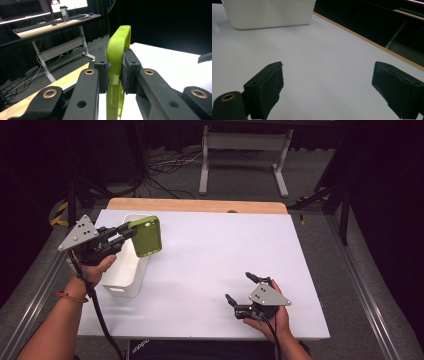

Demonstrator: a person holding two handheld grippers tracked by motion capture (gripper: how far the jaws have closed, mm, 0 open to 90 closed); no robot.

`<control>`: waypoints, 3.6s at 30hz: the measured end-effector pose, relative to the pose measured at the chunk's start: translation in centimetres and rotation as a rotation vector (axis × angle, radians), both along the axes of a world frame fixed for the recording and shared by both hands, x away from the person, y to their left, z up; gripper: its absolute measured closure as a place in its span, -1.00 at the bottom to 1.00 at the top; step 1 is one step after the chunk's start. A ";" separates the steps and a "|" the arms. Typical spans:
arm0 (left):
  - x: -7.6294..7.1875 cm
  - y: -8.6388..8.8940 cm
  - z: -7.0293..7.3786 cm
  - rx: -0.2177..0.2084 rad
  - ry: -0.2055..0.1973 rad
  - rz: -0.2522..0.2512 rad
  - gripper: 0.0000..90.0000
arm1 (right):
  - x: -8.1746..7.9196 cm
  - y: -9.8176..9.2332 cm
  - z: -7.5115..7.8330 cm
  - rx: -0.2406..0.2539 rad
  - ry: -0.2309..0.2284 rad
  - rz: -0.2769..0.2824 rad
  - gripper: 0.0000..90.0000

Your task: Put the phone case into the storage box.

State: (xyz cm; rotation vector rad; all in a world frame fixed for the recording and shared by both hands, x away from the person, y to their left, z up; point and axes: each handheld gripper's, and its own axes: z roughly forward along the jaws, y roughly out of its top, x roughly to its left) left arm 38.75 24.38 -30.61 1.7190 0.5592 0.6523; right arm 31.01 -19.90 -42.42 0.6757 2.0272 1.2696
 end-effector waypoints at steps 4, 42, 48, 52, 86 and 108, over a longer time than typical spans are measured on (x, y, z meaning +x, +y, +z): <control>0.4 0.2 0.2 0.021 -0.004 0.010 0.73 | 0.1 -0.3 0.1 0.004 0.002 -0.004 -0.75; 7.5 4.3 -1.2 0.077 0.040 0.126 0.73 | 0.7 0.0 -0.7 -0.014 0.039 -0.006 -0.74; 9.2 4.1 -2.3 0.088 0.060 0.136 0.73 | 0.9 0.2 -0.8 -0.025 0.045 -0.008 -0.74; 10.4 4.2 -3.2 0.089 0.078 0.132 0.73 | 1.0 0.3 -1.0 -0.031 0.051 -0.013 -0.73; 16.6 4.5 -8.1 0.133 0.117 0.176 0.58 | 0.8 0.1 -1.3 -0.047 0.076 -0.035 -0.72; 17.5 5.4 -9.4 0.174 0.207 0.254 0.31 | 0.3 0.1 -0.6 -0.027 0.035 -0.043 -0.67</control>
